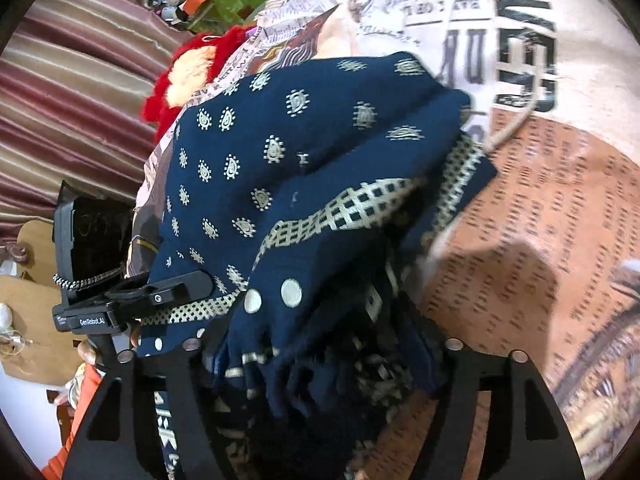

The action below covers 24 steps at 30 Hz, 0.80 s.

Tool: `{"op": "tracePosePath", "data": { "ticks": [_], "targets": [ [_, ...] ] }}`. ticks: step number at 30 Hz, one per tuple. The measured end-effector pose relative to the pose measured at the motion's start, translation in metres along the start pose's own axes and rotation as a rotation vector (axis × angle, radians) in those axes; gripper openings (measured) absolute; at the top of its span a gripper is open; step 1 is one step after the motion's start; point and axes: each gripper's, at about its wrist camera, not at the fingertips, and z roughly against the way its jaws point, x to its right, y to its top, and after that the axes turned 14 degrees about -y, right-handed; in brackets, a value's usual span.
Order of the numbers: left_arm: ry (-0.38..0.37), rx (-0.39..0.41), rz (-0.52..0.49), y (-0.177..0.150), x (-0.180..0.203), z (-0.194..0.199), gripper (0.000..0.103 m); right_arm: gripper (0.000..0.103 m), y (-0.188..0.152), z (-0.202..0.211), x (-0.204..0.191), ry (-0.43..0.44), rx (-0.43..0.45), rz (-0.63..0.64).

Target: Fold large clothes

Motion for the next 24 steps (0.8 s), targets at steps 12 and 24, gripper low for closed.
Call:
{"op": "tracePosePath", "data": {
  "ticks": [12, 24],
  "targets": [
    [0.300, 0.135, -0.324, -0.044, 0.097, 0.050, 0.073, 0.069, -0.030, 0.105, -0.055, -0.213, 0.335, 0.255],
    [0.416, 0.114, -0.332, -0.094, 0.073, -0.008, 0.077, 0.074, -0.070, 0.034, -0.047, -0.326, 0.165, 0.338]
  ]
}}
